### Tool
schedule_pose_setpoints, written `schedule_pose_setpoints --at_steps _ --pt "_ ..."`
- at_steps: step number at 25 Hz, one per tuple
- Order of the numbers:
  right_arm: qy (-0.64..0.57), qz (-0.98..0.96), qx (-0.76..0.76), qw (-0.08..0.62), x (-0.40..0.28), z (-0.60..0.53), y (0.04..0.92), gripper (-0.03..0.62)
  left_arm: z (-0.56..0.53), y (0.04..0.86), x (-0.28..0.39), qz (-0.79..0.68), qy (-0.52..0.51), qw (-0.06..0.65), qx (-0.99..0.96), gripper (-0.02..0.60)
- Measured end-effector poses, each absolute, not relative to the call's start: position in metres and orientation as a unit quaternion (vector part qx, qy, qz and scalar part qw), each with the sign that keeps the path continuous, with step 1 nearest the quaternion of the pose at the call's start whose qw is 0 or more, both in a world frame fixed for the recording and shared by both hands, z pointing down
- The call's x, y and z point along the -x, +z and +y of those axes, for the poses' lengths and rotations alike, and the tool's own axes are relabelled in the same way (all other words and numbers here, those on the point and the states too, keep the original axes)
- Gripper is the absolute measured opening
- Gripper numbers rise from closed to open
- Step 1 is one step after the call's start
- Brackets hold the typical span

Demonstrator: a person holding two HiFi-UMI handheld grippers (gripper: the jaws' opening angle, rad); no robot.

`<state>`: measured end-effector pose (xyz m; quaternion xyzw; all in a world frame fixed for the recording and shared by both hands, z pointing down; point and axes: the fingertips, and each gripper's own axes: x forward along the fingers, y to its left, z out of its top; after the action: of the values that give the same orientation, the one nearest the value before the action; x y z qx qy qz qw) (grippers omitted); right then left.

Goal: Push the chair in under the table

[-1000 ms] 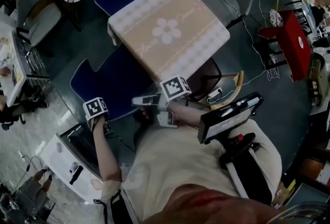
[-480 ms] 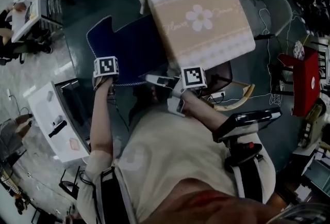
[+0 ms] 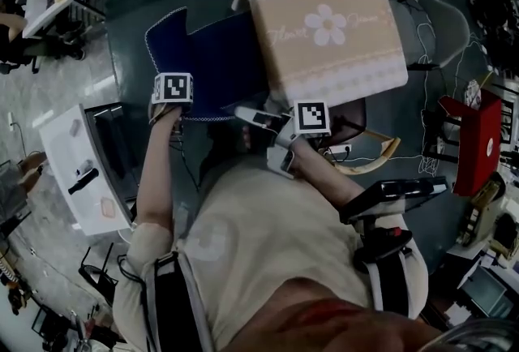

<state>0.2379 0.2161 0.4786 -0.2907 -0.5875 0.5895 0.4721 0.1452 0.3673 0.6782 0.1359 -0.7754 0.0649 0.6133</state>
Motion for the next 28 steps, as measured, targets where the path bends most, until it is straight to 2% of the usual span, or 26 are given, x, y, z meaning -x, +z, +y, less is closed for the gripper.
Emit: schedule_pose_setpoints --at_steps 10,17,28 --pt "0.597 -0.587 0.286 0.466 -0.237 0.215 0.479 0.011 0.371 0.676 -0.146 -0.775 0.063 0.615 -0.133 0.124" --pt "0.592 -0.585 0.266 0.486 -0.234 0.219 0.482 0.011 0.373 0.671 -0.146 -0.77 0.047 0.623 -0.129 0.124" --pt "0.596 -0.596 0.293 0.452 -0.232 0.222 0.469 0.011 0.377 0.667 -0.147 -0.773 0.073 0.618 -0.121 0.126"
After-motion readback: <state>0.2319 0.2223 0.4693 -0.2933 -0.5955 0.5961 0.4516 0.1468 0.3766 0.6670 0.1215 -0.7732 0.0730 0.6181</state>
